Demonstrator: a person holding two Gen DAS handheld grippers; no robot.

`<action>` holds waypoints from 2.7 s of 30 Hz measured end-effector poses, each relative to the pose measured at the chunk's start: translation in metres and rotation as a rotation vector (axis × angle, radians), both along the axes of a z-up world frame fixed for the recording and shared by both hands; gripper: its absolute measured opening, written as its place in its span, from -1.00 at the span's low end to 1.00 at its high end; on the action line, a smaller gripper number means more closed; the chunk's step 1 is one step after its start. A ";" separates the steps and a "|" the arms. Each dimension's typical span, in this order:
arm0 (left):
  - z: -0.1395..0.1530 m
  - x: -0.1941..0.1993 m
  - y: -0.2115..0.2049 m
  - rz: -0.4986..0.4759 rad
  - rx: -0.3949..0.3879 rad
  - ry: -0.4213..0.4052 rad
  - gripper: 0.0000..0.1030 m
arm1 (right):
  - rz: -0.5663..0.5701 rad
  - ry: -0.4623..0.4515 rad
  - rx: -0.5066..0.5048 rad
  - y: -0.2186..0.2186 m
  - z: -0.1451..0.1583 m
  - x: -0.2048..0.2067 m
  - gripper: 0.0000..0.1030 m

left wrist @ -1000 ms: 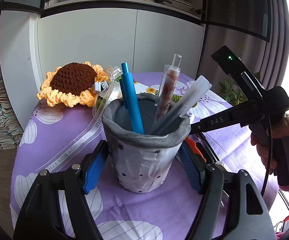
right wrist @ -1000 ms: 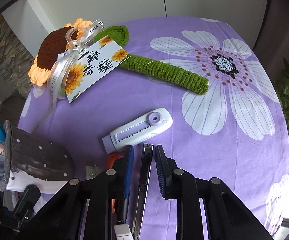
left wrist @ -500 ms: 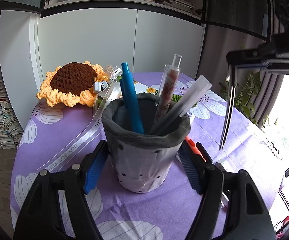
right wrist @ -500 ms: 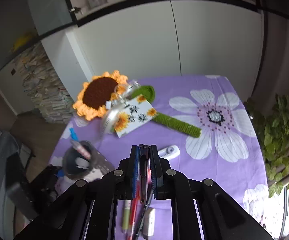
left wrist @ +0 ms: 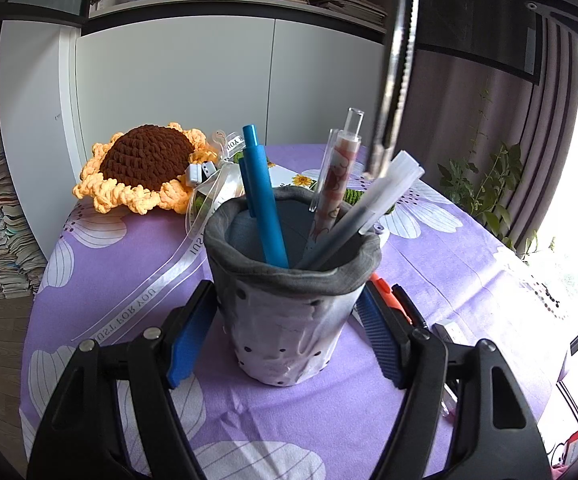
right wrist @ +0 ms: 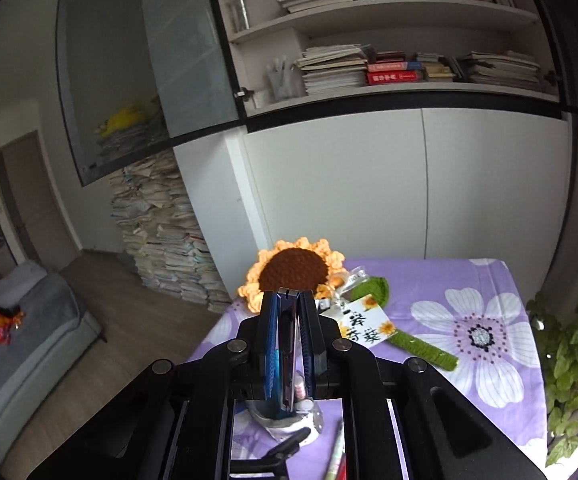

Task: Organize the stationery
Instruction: 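Lower the black pen into the pen holder with the right tool, then move the right tool back to the pile and grasp the black marker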

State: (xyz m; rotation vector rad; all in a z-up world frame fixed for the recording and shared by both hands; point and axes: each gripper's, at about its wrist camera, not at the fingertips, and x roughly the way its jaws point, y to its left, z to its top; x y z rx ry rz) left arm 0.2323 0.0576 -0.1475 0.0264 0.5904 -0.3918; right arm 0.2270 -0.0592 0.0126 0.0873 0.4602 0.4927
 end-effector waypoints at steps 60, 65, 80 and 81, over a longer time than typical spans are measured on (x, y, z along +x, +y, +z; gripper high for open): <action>-0.002 -0.001 -0.002 0.001 -0.002 0.005 0.39 | -0.100 0.591 -0.218 -0.043 -0.174 0.035 -0.76; -0.002 -0.001 -0.001 0.000 -0.002 0.004 0.40 | -0.072 0.635 -0.274 -0.032 -0.191 0.034 -0.75; -0.001 -0.002 -0.001 0.001 -0.002 0.004 0.41 | -0.122 0.632 -0.308 -0.065 -0.194 0.030 -0.75; -0.001 -0.002 -0.001 0.001 -0.002 0.005 0.41 | -0.124 0.633 -0.305 -0.066 -0.193 0.031 -0.75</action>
